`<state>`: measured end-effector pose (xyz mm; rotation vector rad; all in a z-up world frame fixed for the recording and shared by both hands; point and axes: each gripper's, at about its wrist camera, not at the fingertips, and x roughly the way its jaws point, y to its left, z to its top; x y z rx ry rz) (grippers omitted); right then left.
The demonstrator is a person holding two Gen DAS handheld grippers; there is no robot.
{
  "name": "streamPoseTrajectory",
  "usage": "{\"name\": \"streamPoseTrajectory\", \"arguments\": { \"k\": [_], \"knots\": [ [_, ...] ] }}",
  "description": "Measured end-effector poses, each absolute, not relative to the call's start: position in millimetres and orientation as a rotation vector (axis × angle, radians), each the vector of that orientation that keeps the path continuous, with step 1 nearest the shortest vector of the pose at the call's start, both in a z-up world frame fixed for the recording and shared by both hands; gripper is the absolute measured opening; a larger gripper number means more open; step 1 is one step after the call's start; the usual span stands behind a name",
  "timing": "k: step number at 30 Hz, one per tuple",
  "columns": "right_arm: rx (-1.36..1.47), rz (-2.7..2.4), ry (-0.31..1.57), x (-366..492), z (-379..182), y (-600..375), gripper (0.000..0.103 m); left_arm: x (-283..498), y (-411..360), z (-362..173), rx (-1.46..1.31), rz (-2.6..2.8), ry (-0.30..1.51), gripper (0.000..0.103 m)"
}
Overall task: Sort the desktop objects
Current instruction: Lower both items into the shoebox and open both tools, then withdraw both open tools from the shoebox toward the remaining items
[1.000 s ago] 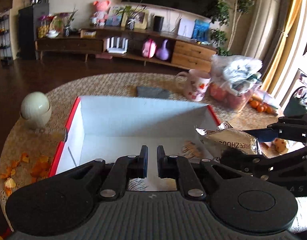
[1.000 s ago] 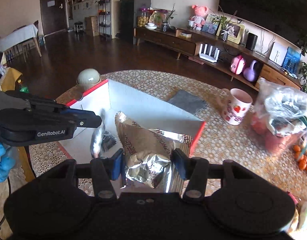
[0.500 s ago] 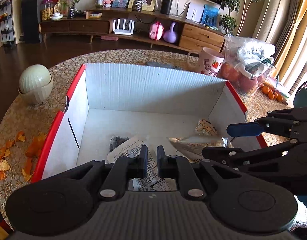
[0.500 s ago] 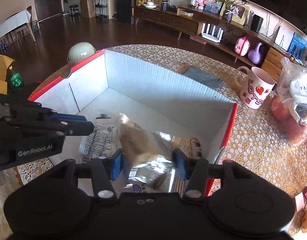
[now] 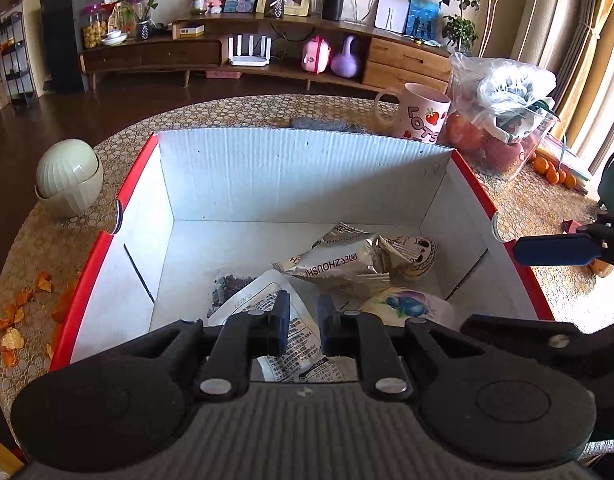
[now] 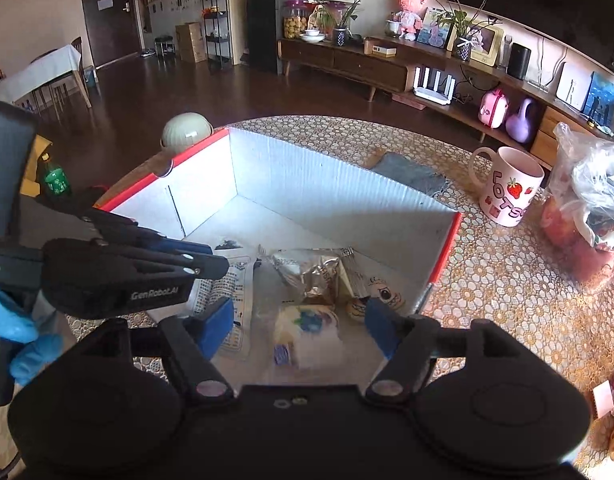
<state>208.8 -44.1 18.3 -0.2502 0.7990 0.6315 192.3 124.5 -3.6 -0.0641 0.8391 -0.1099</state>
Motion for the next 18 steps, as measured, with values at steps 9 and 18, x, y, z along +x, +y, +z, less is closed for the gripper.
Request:
{"name": "streamPoseTrajectory", "arguments": {
  "k": [9, 18],
  "knots": [
    [-0.186, 0.625, 0.77, 196.8, 35.3, -75.0, 0.076, 187.7, 113.7, 8.1, -0.046, -0.096, 0.801, 0.063],
    [-0.149, 0.594, 0.759, 185.5, 41.8, -105.5, 0.077, 178.7, 101.7, 16.7, -0.047, -0.109, 0.797, 0.064]
  ]
}}
